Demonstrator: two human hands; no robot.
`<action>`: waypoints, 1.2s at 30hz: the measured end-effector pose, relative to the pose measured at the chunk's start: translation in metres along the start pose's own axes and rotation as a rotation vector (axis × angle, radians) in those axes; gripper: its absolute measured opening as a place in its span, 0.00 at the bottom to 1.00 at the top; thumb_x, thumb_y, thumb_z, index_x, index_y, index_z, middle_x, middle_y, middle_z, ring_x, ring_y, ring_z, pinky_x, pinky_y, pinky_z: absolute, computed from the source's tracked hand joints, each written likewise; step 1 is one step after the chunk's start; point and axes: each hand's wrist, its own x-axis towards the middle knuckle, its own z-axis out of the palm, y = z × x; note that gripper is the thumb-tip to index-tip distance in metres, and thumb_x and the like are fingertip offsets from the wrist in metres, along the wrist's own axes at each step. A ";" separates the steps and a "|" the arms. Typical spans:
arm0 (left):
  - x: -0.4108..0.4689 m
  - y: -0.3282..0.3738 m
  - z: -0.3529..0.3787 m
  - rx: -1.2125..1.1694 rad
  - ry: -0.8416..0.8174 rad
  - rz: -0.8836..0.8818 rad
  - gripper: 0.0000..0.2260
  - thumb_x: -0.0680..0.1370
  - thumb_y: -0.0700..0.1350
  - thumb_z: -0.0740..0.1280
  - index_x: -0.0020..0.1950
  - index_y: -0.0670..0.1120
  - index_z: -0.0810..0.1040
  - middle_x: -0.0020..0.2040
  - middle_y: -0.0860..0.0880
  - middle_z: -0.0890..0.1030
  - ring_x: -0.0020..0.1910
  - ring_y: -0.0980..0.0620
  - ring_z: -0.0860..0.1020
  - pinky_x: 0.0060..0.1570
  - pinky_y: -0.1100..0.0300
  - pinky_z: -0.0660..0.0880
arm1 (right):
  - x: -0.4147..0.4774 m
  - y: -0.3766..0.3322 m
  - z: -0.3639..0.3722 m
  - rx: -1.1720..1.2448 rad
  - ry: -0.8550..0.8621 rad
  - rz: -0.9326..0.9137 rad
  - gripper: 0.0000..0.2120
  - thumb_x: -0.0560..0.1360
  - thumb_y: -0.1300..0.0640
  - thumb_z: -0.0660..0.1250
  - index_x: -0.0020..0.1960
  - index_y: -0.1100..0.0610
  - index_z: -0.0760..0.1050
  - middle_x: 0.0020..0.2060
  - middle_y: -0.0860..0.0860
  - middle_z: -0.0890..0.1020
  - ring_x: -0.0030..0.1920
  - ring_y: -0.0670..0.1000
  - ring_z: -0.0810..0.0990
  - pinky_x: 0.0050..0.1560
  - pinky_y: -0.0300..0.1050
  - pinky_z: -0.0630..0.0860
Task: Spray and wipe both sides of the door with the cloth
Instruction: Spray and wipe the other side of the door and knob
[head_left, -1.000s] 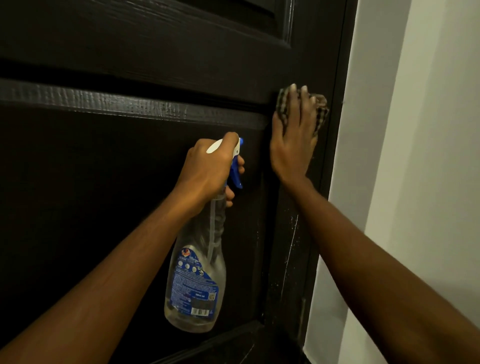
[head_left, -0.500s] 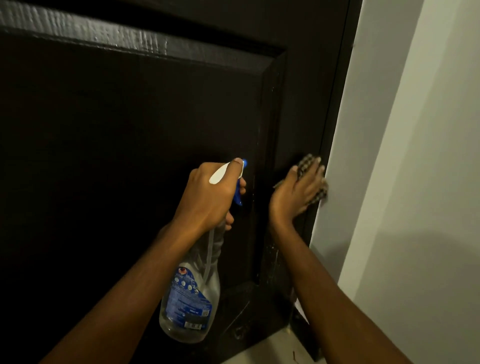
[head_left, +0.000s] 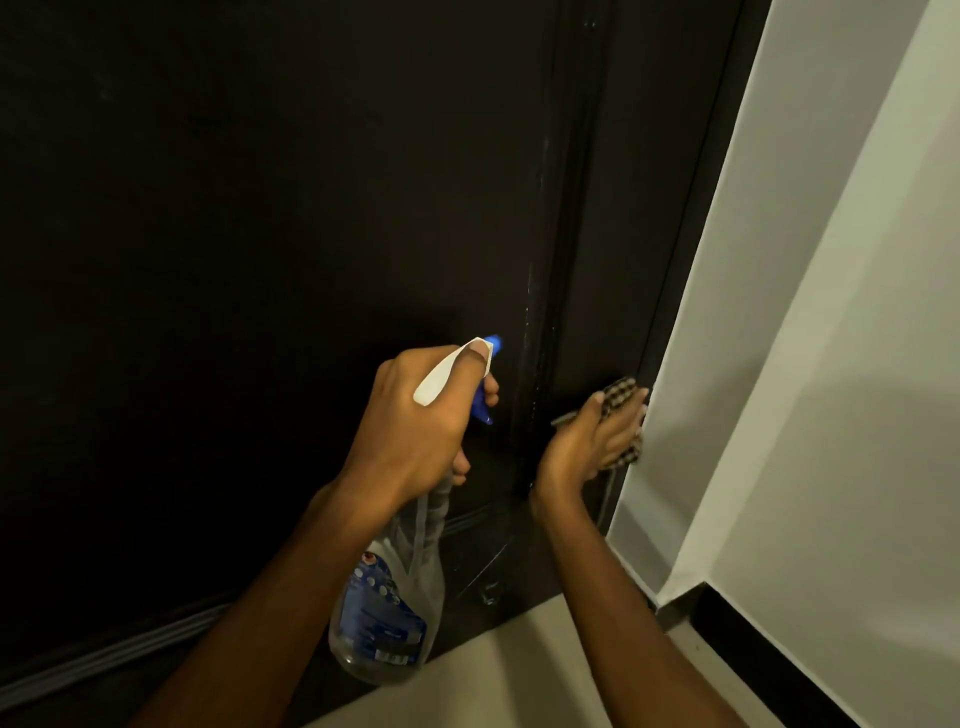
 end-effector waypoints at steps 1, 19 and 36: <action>-0.001 0.001 -0.001 0.008 0.002 0.003 0.18 0.83 0.54 0.57 0.43 0.46 0.80 0.41 0.48 0.84 0.22 0.46 0.77 0.23 0.53 0.78 | 0.001 -0.017 0.005 0.007 -0.011 -0.060 0.27 0.85 0.46 0.54 0.82 0.43 0.50 0.82 0.48 0.49 0.81 0.50 0.44 0.78 0.56 0.44; -0.004 0.007 -0.013 0.024 0.078 -0.011 0.18 0.83 0.54 0.56 0.43 0.47 0.80 0.40 0.49 0.84 0.22 0.47 0.77 0.22 0.59 0.74 | -0.018 0.042 -0.035 -0.352 -0.458 -0.862 0.32 0.80 0.52 0.59 0.81 0.46 0.53 0.81 0.37 0.51 0.82 0.51 0.47 0.79 0.62 0.49; -0.008 -0.030 0.055 0.055 0.018 -0.061 0.17 0.83 0.54 0.57 0.43 0.49 0.80 0.40 0.50 0.83 0.22 0.48 0.78 0.23 0.55 0.78 | 0.030 0.066 -0.036 -0.280 -0.208 -0.555 0.29 0.82 0.42 0.54 0.81 0.44 0.51 0.82 0.50 0.52 0.80 0.44 0.44 0.80 0.54 0.45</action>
